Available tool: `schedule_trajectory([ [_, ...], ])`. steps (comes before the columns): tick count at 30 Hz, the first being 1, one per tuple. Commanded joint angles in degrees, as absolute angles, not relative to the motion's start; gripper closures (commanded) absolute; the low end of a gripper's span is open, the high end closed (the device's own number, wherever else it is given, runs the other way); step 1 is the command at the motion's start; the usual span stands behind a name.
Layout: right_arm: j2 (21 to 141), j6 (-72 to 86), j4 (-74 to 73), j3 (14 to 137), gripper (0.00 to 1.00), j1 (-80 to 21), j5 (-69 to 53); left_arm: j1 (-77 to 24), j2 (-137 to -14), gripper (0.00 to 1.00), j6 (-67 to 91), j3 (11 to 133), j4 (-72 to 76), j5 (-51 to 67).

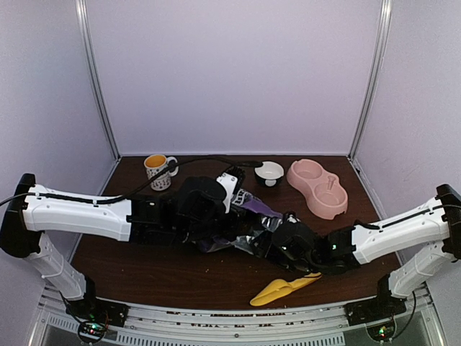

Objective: Serve the pet food
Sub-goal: Adjust the pet food bag at the center of the board.

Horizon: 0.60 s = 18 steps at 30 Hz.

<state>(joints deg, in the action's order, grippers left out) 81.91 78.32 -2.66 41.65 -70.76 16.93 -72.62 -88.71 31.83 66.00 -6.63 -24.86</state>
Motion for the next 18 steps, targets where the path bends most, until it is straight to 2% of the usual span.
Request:
schedule_trajectory([
  [1, 83.0, 80.8, -5.8, 37.6, 0.25, -71.6, 14.0, -72.6, -85.7, 1.0, 30.8, 67.6, -0.1, -25.6],
  [12, 69.4, 68.7, -11.6, 38.3, 0.24, -71.5, 22.0, -70.9, -84.4, 1.0, 31.6, 65.7, -2.6, -24.7],
  [18, 54.9, 61.7, -15.5, 32.1, 0.14, -69.3, 23.9, -66.8, -80.6, 1.0, 31.4, 62.1, -6.2, -17.8],
])
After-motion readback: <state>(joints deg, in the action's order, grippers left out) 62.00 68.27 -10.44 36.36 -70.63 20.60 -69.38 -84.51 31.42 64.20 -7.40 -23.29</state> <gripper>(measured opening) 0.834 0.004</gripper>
